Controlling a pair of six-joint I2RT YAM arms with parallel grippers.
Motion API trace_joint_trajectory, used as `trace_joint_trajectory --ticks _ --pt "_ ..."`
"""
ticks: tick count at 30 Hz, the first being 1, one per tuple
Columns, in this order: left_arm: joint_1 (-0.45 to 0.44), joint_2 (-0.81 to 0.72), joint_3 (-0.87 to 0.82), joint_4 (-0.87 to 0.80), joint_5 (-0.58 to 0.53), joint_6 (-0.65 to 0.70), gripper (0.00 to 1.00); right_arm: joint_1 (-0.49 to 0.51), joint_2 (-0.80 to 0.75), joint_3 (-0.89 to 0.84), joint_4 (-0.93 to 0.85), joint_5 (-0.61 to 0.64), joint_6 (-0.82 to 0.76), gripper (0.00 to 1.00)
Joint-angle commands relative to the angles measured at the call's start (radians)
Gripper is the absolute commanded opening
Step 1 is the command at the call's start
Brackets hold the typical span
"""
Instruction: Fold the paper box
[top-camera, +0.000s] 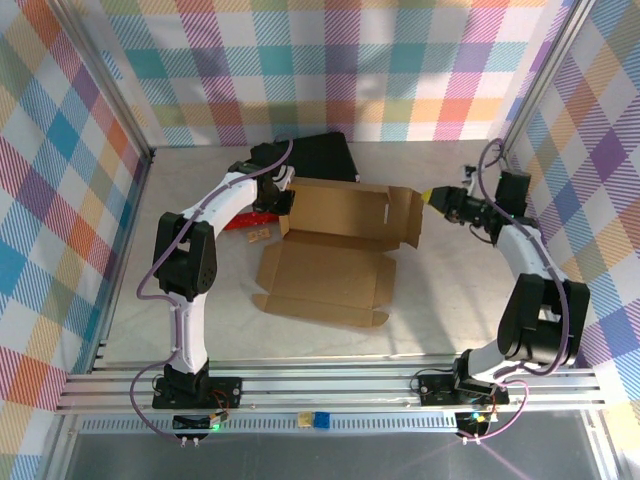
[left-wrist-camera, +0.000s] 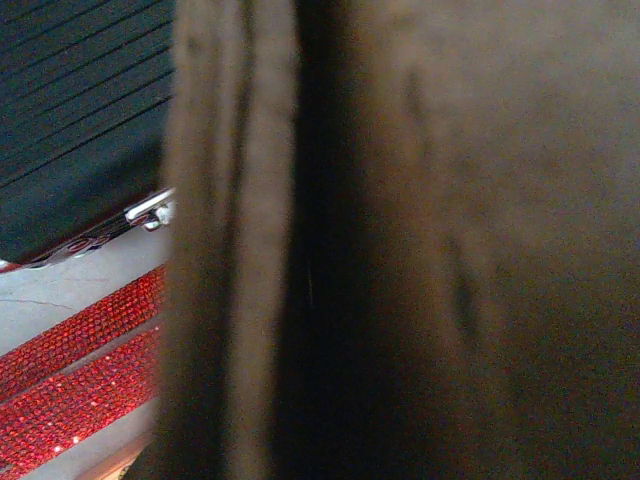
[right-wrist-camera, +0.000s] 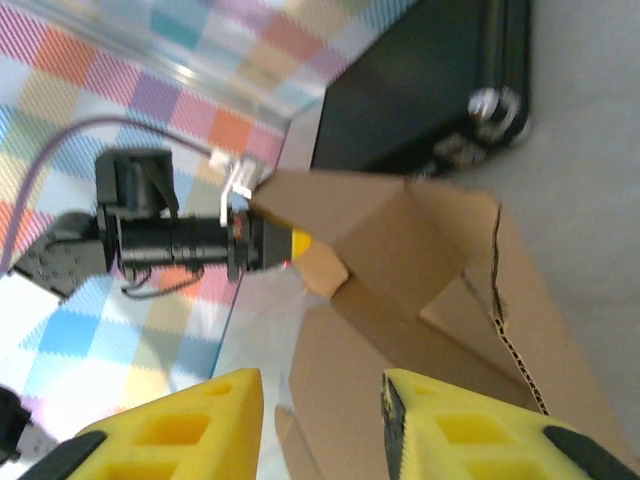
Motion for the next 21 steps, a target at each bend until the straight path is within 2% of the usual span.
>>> trace_joint_trajectory --ticks 1,3,6,7,10,14,18,21 --pt "0.017 -0.01 0.024 0.012 0.031 0.017 0.0 -0.044 -0.028 -0.054 0.189 0.051 0.137 0.33" --pt "0.018 -0.012 0.024 0.012 0.037 0.016 0.0 -0.081 -0.046 -0.091 0.223 0.122 0.178 0.31" --pt "0.019 -0.015 0.022 0.016 0.046 0.019 0.0 -0.102 0.014 -0.038 0.022 0.256 0.098 0.3" --pt "0.018 -0.014 0.022 0.016 0.048 0.019 0.0 -0.102 0.071 -0.005 -0.035 0.252 0.086 0.3" --pt "0.02 -0.013 0.023 0.017 0.05 0.018 0.0 -0.08 0.219 0.046 -0.064 0.206 0.11 0.3" --pt "0.02 -0.008 0.021 0.019 0.053 0.01 0.0 0.005 0.368 0.14 -0.136 0.179 0.099 0.3" --pt "0.02 -0.005 0.02 0.019 0.047 0.005 0.0 0.081 0.449 0.202 -0.148 0.141 0.1 0.29" --pt "0.021 0.001 0.027 0.013 0.028 -0.009 0.0 0.116 0.445 0.217 -0.147 0.12 0.098 0.28"
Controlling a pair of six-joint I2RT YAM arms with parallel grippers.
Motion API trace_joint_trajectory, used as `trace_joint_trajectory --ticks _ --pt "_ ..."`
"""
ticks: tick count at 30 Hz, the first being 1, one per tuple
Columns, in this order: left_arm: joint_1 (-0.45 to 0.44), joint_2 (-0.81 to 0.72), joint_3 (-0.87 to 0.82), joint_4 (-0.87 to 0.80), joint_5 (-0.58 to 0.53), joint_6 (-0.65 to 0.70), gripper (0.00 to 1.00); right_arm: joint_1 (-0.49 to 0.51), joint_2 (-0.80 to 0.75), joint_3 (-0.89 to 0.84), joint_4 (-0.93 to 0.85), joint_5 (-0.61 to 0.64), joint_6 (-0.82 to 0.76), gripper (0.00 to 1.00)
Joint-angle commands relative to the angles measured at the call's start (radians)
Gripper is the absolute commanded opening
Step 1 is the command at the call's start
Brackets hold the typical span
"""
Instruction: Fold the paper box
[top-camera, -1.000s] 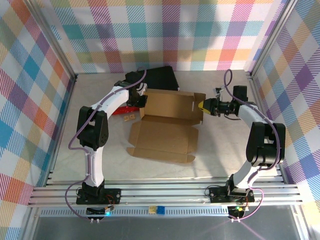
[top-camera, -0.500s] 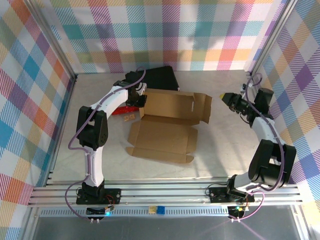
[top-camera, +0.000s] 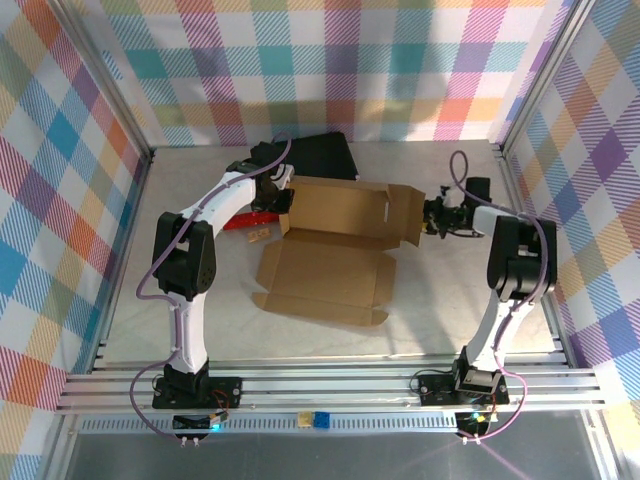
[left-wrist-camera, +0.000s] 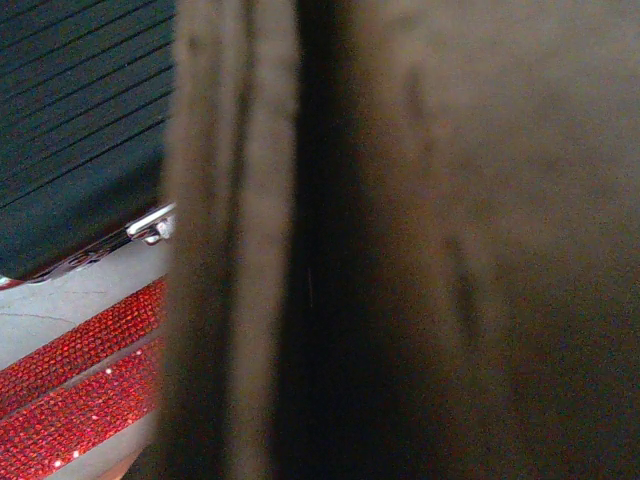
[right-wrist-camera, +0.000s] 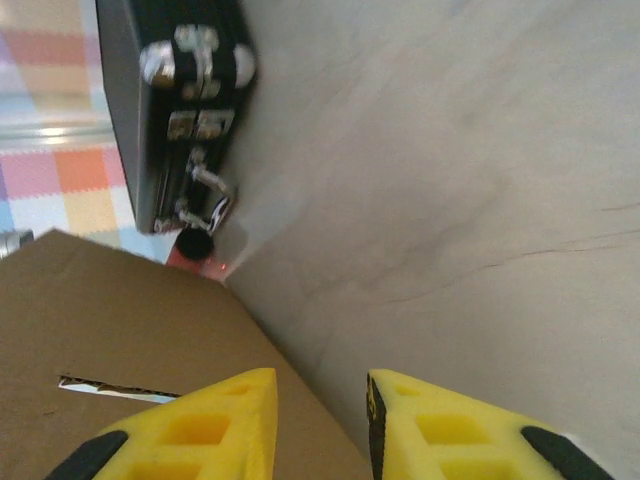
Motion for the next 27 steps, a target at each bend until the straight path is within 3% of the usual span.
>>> trace_joint_trajectory --ticks 1,5,16,23,27 --pt "0.011 0.003 0.031 -0.004 -0.007 -0.031 0.0 0.028 -0.039 0.036 -0.029 -0.051 -0.012 0.28" --pt "0.011 0.003 0.033 -0.005 -0.036 -0.08 0.0 0.046 -0.115 -0.018 -0.049 0.012 0.003 0.25" --pt "-0.004 -0.034 -0.024 0.025 -0.028 -0.159 0.0 0.139 -0.268 -0.211 0.137 0.225 0.275 0.19" --pt "-0.009 -0.042 -0.033 0.024 -0.023 -0.171 0.0 0.182 -0.226 -0.217 0.265 0.215 0.491 0.18" --pt "-0.009 -0.048 -0.04 0.029 -0.017 -0.168 0.0 0.185 -0.214 -0.173 0.167 0.235 0.438 0.18"
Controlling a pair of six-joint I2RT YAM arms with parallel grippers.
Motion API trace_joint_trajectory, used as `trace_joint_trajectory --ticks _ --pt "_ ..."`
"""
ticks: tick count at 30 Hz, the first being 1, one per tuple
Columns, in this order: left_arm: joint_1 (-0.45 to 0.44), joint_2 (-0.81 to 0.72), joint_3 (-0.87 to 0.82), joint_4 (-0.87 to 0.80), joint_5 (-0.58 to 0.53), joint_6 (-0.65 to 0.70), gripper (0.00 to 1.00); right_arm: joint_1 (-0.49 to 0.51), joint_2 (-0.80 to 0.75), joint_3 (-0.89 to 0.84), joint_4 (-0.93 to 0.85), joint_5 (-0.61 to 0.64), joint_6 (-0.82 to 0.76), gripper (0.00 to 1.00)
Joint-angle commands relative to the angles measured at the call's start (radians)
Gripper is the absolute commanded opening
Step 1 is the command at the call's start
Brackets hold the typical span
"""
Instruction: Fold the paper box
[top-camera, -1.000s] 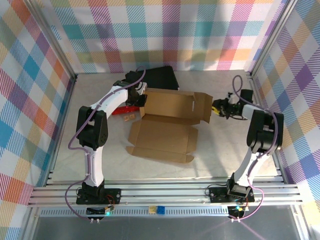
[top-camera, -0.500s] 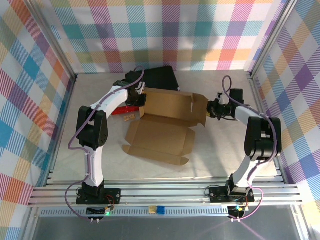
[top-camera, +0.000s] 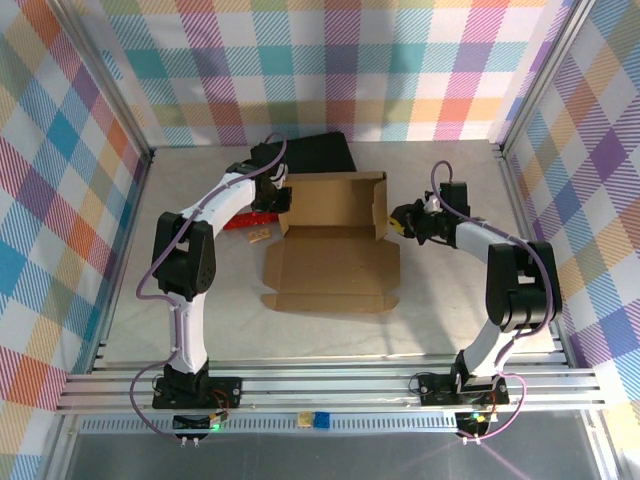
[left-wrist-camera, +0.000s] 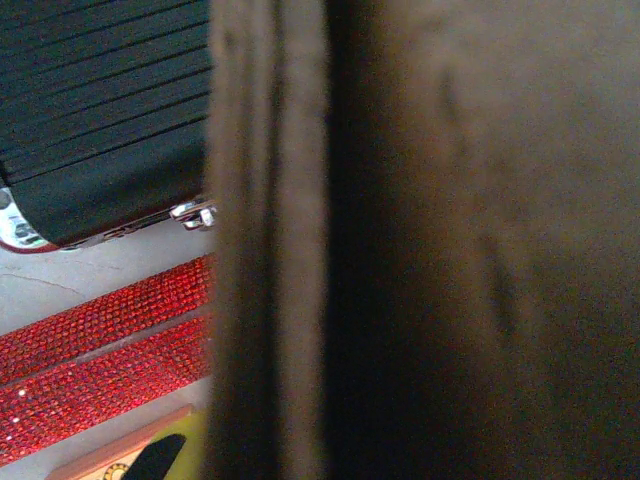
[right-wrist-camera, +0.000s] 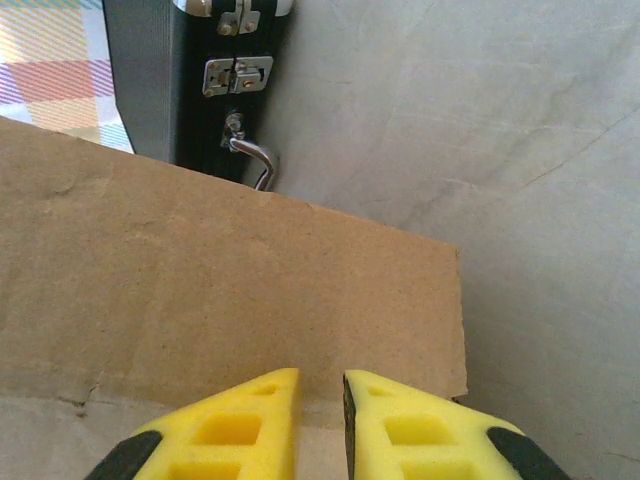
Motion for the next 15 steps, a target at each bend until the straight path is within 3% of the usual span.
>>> trace_joint_trajectory --ticks 1,7,10,15 --pt "-0.005 -0.048 -0.023 0.007 0.021 -0.011 0.0 0.004 0.041 0.048 -0.034 0.003 0.002 0.18" --pt "-0.006 -0.051 -0.024 -0.001 0.022 0.023 0.0 0.004 0.088 0.145 -0.079 -0.031 -0.241 0.21" --pt "-0.006 -0.049 -0.023 -0.005 0.03 0.052 0.0 0.005 0.086 0.181 -0.079 -0.122 -0.407 0.27" --pt "-0.008 -0.046 -0.012 -0.016 0.033 0.106 0.0 -0.005 0.131 0.264 -0.167 -0.212 -0.583 0.28"
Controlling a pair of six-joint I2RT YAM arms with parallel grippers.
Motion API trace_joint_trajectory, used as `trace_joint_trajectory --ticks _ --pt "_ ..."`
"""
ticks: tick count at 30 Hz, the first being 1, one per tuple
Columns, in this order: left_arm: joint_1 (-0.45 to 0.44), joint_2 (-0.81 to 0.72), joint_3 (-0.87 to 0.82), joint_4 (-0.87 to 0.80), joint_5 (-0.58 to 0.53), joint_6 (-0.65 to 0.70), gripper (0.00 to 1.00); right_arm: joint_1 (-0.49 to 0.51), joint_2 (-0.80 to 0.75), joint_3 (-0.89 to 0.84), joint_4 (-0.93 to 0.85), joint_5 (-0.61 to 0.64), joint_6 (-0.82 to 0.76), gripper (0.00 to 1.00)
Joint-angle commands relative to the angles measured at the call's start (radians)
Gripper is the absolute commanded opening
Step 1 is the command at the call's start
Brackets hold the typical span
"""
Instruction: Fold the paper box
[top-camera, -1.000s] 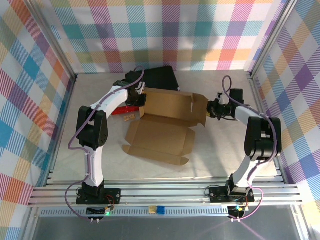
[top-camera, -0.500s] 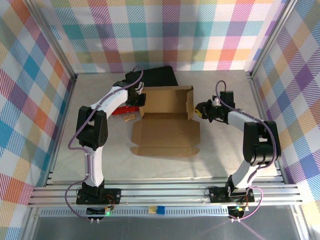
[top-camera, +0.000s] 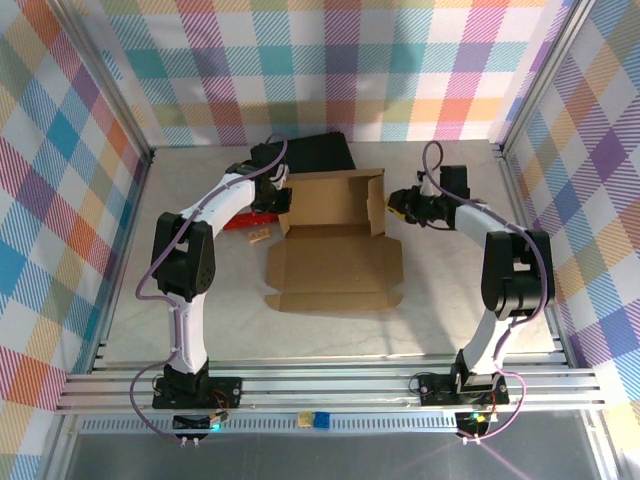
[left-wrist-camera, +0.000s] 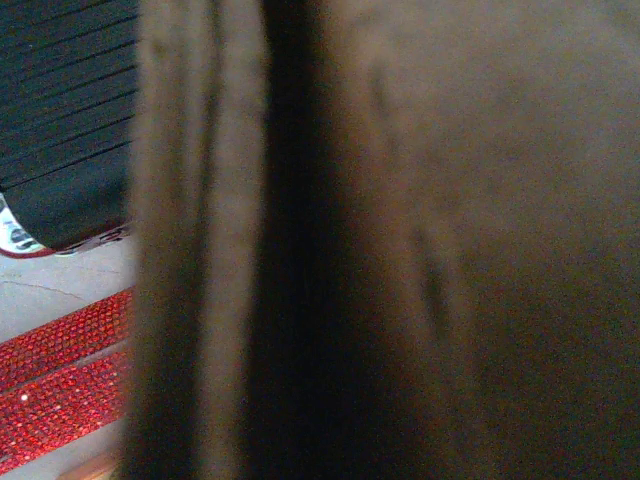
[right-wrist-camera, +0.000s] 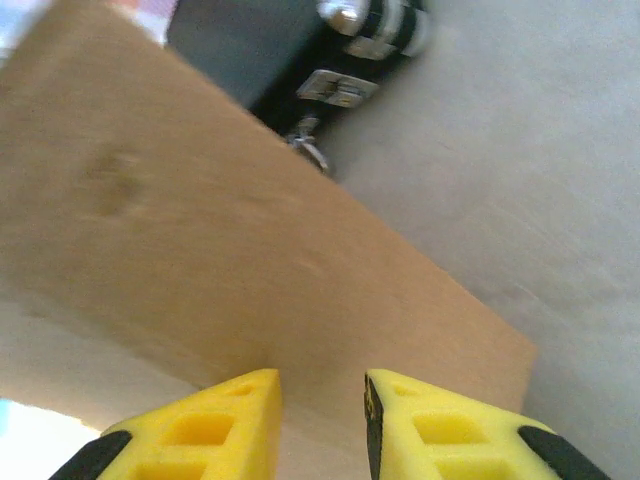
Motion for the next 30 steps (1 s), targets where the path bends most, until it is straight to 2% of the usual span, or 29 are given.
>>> trace_joint_trajectory --ticks 1,6,16,30 --pt "-0.006 -0.039 0.0 -0.022 0.026 0.07 0.0 -0.004 0.038 0.054 -0.047 -0.123 -0.191 0.28" --pt "-0.006 -0.031 0.005 -0.031 0.035 0.088 0.0 -0.007 0.085 0.092 -0.071 -0.187 -0.249 0.31" --pt "-0.005 -0.019 0.012 -0.037 0.046 0.106 0.0 -0.01 0.091 0.112 -0.062 -0.263 -0.288 0.46" --pt "-0.005 -0.009 0.026 -0.044 0.05 0.114 0.0 -0.025 0.079 0.149 -0.094 -0.32 -0.318 0.57"
